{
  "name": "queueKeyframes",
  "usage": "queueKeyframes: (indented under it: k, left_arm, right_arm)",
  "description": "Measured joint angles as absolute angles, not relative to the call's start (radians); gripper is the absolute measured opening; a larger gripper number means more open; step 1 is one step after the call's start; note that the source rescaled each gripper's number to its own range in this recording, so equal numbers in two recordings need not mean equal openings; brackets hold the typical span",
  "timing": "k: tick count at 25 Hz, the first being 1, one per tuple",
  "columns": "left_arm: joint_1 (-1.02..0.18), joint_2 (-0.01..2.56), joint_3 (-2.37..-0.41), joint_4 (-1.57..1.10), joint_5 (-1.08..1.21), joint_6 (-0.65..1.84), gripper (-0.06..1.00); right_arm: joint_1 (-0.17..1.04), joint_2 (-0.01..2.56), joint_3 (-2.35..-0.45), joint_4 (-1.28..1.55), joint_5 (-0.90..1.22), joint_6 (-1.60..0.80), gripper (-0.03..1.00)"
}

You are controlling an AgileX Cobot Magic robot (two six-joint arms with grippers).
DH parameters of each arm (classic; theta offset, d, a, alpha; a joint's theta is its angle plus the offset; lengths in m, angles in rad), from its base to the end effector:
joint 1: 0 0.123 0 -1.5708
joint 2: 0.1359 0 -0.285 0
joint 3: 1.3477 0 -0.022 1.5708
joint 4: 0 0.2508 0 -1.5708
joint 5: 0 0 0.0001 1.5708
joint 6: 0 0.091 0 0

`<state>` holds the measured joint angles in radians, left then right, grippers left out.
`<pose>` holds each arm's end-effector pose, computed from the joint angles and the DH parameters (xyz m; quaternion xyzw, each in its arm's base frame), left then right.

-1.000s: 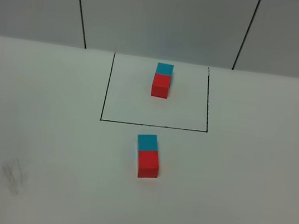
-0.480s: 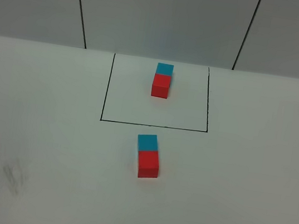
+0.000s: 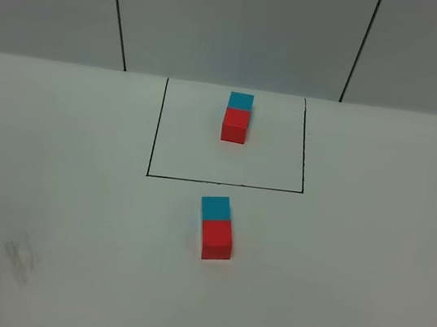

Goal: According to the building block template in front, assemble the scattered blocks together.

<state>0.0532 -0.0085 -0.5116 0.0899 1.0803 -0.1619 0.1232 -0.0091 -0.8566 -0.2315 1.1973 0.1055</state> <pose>-0.0089 0.0067 0.2791 -0.0941 0.8470 0.0165 0.5229 -0.0660 -0.0278 0.3554 0.0261 0.7830 -0.0402 0.6202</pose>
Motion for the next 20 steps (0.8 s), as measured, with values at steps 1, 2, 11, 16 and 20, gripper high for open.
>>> queueKeyframes:
  k: [1,2,11,16,20]
  left_arm:
    - [0.053,-0.009,-0.512,0.090,1.080,-0.162,0.99]
    - [0.053,-0.009,-0.512,0.090,1.080,-0.162,0.99]
    - [0.053,-0.009,-0.512,0.090,1.080,-0.162,0.99]
    - [0.053,-0.009,-0.512,0.090,1.080,-0.162,0.99]
    - [0.053,-0.009,-0.512,0.090,1.080,-0.162,0.99]
  right_arm:
    - [0.122,-0.009,-0.833,-0.224,1.190,0.114,0.87]
    - [0.120,-0.009,-0.797,-0.212,1.177,0.118,0.87]
    - [0.114,-0.008,-0.550,-0.097,1.091,0.110,0.87]
    - [0.114,-0.008,-0.498,-0.088,1.080,0.107,0.87]
    - [0.114,-0.008,-0.493,-0.088,1.067,0.107,0.87]
